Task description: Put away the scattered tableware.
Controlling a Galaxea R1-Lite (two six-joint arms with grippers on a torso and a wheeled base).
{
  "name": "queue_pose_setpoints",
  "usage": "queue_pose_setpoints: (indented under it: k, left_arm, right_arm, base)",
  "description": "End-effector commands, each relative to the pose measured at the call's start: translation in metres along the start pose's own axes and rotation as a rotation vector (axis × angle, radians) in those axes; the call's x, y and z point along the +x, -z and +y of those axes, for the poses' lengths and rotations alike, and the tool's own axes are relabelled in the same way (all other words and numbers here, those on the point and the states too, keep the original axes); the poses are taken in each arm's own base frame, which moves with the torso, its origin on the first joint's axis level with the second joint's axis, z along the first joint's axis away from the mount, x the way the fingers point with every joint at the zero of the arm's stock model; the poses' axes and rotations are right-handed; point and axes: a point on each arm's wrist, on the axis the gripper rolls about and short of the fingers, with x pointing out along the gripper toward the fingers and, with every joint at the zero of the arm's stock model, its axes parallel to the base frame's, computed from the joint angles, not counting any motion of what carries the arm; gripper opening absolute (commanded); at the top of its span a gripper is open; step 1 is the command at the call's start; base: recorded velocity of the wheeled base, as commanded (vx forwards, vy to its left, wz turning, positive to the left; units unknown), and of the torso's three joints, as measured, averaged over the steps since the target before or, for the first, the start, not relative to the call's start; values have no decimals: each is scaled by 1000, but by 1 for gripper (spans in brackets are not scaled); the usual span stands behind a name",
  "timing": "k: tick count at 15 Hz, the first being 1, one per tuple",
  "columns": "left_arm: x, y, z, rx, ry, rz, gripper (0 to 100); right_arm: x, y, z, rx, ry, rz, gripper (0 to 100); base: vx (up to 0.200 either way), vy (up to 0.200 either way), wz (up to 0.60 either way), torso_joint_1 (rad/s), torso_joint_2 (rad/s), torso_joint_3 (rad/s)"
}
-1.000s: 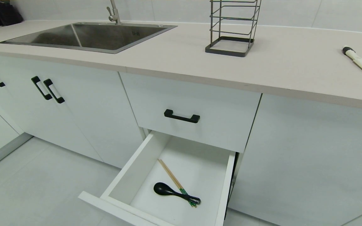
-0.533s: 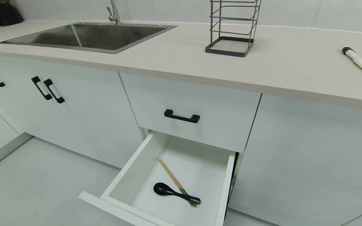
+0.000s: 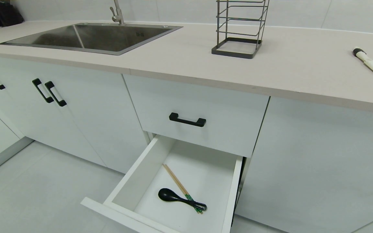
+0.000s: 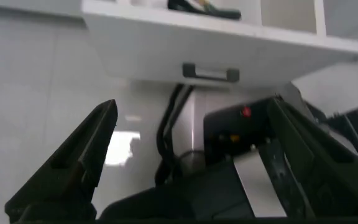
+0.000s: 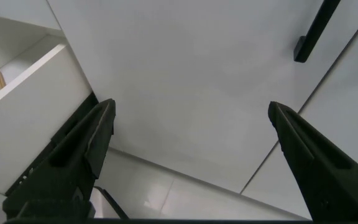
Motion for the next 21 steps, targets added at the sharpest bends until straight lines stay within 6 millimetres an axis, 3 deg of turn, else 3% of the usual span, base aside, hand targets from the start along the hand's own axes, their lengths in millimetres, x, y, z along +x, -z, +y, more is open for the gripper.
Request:
queue_pose_setpoints:
  k: [1,5,17,21]
  left_arm:
    - [43,-14,5,-3,52,314,100]
    - [84,-19,14,84,58,411,100]
    - [137,-39,26,120,-42,386,100]
    - [142,-48,27,127,-44,347,100]
  right_arm:
    - [1,0,0,0,-1,7,100]
    - [1,0,0,9,-1,6,100]
    - [1,0,-1,12,52,6,100]
    - [1,0,-1,9,50,7,100]
  base:
    - [0,0,0,0,0,0]
    - [0,0,0,0,0,0]
    - [0,0,0,0,0,0]
    - [0,0,0,0,0,0]
